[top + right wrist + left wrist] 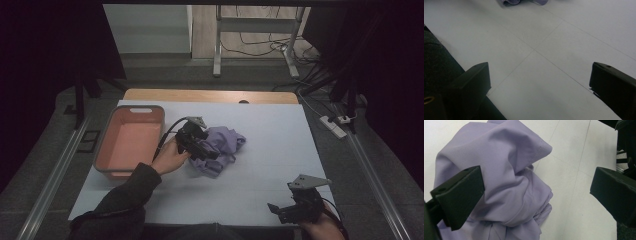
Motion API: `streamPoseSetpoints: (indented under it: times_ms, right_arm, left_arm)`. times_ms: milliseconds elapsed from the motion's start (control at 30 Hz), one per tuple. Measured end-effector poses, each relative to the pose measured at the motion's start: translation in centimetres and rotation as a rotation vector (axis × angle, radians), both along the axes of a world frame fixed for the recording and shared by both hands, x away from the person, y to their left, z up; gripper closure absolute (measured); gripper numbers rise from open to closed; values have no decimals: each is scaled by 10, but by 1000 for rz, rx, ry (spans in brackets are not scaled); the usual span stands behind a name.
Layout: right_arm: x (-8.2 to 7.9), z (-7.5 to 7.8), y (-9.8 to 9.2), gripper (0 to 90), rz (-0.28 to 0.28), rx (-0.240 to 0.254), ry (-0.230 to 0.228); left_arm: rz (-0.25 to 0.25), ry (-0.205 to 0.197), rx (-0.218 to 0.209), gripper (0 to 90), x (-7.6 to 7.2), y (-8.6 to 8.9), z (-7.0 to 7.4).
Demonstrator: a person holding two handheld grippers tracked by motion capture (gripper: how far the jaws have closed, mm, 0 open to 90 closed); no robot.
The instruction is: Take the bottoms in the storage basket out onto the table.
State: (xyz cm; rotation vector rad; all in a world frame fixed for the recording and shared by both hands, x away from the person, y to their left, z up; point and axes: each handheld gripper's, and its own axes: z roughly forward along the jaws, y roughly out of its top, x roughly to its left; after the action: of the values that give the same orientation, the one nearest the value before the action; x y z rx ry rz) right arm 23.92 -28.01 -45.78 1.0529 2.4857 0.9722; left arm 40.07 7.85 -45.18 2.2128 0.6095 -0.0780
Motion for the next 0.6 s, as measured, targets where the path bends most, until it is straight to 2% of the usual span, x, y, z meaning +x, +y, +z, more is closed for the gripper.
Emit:
streamPoseSetpoints:
  times_ms: [300,600]
  right_arm:
    - [0,0,-1,36,-10,13,-4]
    - [0,1,-3,36,-25,33,-4]
  left_arm:
    - [-8,-7,5,0,-8,1,1]
    - [14,-25,32,0,-17,5,3]
